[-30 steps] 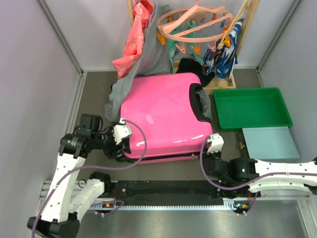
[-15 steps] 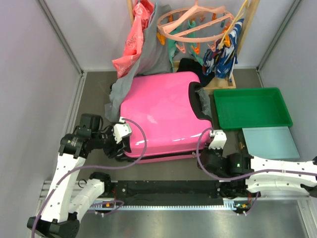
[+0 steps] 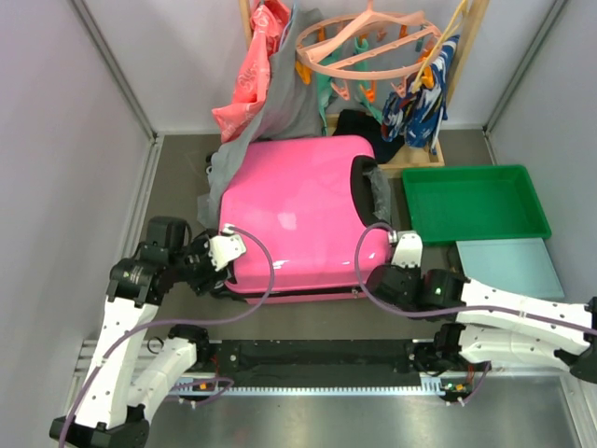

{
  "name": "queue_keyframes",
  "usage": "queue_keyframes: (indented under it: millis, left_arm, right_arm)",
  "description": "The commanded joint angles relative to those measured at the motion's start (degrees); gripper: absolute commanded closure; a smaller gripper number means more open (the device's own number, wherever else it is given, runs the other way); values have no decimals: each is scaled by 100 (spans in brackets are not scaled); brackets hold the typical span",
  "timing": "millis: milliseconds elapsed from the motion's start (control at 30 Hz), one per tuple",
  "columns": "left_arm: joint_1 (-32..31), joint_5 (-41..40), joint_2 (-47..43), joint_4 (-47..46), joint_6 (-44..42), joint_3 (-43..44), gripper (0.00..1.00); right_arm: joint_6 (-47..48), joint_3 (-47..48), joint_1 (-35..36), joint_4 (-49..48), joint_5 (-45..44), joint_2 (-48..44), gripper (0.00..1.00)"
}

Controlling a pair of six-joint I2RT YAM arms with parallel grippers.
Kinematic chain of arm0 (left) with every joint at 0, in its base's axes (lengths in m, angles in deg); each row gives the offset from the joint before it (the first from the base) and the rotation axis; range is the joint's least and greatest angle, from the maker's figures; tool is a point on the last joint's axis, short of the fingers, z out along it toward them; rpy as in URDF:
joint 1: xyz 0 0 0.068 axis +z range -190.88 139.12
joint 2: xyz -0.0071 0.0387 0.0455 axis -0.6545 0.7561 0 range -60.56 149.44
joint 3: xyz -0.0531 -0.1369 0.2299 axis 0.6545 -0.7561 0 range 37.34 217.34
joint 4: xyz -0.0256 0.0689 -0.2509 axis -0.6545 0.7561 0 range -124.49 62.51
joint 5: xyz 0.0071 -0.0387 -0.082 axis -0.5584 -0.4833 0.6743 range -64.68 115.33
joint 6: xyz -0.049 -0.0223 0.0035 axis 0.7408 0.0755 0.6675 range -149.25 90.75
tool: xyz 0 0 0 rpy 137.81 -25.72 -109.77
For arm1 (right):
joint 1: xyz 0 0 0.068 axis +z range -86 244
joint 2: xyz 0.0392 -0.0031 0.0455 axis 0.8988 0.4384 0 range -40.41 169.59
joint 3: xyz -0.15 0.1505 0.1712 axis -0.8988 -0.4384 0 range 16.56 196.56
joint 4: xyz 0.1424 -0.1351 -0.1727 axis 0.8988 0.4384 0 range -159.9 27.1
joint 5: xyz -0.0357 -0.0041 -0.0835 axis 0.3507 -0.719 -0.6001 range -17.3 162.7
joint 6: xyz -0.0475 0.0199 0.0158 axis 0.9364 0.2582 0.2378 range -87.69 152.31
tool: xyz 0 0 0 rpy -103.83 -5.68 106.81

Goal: Open, take out, and arrange the luggage

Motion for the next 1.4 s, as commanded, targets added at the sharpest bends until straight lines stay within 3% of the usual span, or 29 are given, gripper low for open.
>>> queue_keyframes:
  millis: [0,100,267,333,500,633,933,1367]
  left_arm:
    - [184,-1017,-113,-1348,608,205,100]
    - [184,-1209,-122,-1462,512,143,100]
    - [184,-1579,1,-1787,397,55,100]
    - [184,-1658,54,-1936,380,64,100]
    - [202,-1957,186,-2402,397,11,100]
    - [219,-1957,309,-2543,581,46,100]
    - [228,-1579,362,-2350,652,187,100]
    - [228,-1500,423,-2210,635,240,100]
  right_arm:
    - [1285,-366,-46,-1355,601,-681,100]
    - [1618,-903,-151,-1748,863,-1662,91]
    - [2040,-1255,-310,-2023,1408,-2896,64]
    - [2198,-1300,-310,-2225,1619,-2907,52]
    - [2665,-1221,-319,-2568,2314,-2081,34]
    - [2674,-1352,-363,-2971,2376,-1773,35]
    - [2726,-1643,-600,-3262,2103,-2308,53]
    - [2806,-1599,-600,-3737,2227,-1869,78]
